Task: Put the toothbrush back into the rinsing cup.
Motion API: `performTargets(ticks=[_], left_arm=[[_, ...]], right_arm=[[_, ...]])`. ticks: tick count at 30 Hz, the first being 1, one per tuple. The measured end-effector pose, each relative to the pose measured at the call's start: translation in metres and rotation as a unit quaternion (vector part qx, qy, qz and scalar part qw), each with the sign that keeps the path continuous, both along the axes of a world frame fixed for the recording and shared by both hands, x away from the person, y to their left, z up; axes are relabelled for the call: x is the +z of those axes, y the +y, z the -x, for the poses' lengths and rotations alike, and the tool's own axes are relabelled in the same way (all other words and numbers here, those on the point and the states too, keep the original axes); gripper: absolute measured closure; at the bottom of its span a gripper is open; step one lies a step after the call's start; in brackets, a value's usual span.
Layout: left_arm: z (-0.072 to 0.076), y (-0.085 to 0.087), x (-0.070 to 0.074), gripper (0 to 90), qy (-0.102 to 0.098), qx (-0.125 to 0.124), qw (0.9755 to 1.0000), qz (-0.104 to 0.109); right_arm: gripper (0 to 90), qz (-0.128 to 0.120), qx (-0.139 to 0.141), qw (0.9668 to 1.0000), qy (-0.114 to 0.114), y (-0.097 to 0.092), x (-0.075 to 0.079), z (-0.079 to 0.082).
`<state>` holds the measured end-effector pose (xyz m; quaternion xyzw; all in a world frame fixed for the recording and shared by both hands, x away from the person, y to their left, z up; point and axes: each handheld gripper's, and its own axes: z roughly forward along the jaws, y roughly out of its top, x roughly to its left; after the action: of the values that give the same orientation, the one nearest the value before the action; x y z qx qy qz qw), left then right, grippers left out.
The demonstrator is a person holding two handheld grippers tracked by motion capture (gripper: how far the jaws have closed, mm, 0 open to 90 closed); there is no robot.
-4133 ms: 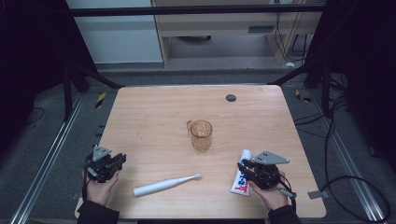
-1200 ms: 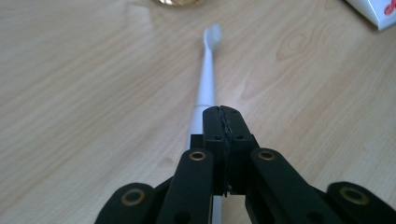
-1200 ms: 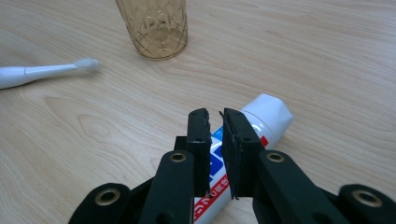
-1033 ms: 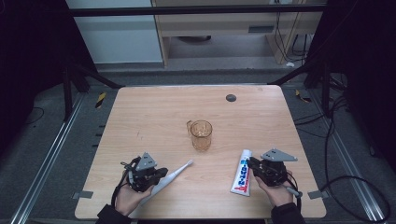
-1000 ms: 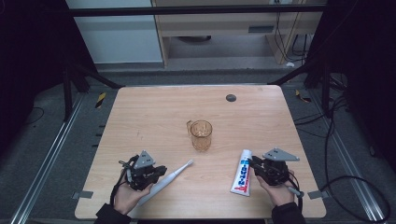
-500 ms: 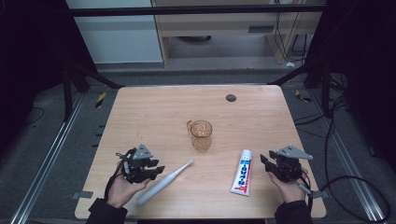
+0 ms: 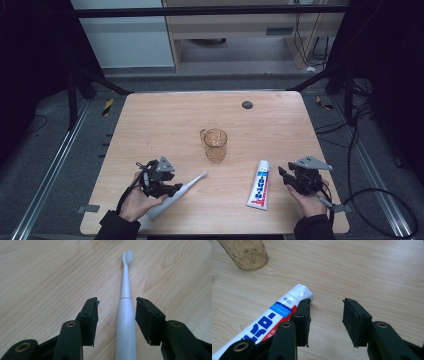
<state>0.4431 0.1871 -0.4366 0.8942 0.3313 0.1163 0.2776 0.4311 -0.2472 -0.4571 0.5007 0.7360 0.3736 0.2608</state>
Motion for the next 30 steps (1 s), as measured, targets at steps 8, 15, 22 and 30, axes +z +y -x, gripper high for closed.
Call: performTargets(ticks=[8,15,22,30], left_arm=[[-0.002,-0.009,-0.008,51.1,0.023,-0.007,0.9994,-0.026],[-0.005,-0.011,-0.013,50.2,0.042,-0.015,0.9983,-0.037],[-0.009,-0.014,-0.021,51.2,0.063,-0.016,0.9967,-0.048],[-0.013,-0.018,-0.029,54.2,0.081,-0.017,0.9949,-0.057]], right_arm=[[57.0,0.002,0.007,0.9999,0.009,0.0,-0.003,0.0],[56.9,0.001,0.009,0.9999,0.014,0.002,-0.004,-0.002],[57.1,0.003,0.014,0.9998,0.015,0.002,-0.005,-0.003],[57.4,0.002,0.016,0.9996,0.022,0.004,-0.006,-0.004]])
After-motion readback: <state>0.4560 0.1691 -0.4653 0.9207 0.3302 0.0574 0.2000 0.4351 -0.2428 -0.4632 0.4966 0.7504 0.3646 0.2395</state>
